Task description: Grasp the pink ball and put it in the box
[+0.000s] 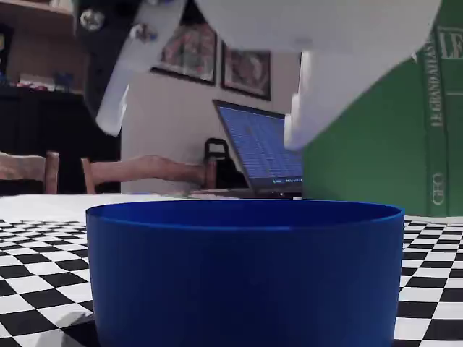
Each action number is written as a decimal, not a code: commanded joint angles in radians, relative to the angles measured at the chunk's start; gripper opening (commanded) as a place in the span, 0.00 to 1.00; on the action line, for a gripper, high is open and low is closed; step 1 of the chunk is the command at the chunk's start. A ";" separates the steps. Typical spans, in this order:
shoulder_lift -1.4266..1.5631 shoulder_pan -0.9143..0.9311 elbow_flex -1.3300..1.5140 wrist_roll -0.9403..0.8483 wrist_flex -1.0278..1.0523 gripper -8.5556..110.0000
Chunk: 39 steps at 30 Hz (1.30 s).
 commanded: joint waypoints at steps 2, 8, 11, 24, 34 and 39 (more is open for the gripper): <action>0.092 -0.011 0.002 0.069 -0.008 0.33; 0.227 -0.077 -0.003 0.279 -0.008 0.22; 0.287 -0.143 -0.017 0.442 -0.008 0.07; 0.482 -0.426 -0.124 0.983 0.304 0.07; 0.600 -0.721 -0.023 1.149 0.436 0.07; 0.692 -0.828 0.015 1.216 0.563 0.07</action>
